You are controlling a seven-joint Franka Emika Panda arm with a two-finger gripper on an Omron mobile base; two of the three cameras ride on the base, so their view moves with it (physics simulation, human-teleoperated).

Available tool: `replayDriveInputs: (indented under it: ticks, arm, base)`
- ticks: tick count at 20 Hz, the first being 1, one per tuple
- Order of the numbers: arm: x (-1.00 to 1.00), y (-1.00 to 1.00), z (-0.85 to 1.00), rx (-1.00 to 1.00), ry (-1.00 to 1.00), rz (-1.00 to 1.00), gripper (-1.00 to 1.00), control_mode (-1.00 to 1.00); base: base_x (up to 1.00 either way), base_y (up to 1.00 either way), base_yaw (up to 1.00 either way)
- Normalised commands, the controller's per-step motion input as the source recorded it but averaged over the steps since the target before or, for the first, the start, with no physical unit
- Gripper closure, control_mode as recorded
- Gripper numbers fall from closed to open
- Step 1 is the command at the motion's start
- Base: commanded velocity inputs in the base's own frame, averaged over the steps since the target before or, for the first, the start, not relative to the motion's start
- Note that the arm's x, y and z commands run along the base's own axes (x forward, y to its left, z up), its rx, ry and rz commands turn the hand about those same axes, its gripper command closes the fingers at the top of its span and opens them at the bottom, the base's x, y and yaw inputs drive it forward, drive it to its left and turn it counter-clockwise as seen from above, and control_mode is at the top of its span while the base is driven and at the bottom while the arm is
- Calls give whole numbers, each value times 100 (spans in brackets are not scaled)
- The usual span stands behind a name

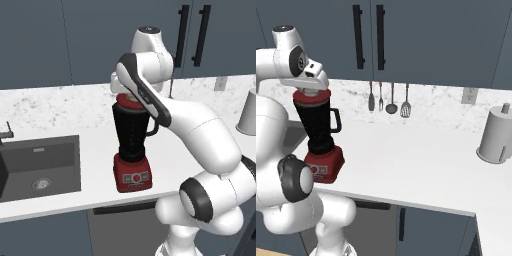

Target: Close the lid blender by securely placing the lid on top.

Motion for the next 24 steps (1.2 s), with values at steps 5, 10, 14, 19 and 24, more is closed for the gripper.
replayDriveInputs:
  ticks: [5,10,14,19,24]
  arm:
    - [15,3,-1,0,-3,16,100,-100]
    - [0,7,-16,0,-9,12,100,-100]
    - [0,8,-24,-1,-6,11,100,-100]
    - [-5,2,-7,0,0,8,100,-100]
    - [-10,0,24,-2,0,0,100,-100]
  base:
    - [0,0,0]
    - [0,0,0]
    - [0,0,0]
    - [0,0,0]
    - [0,0,0]
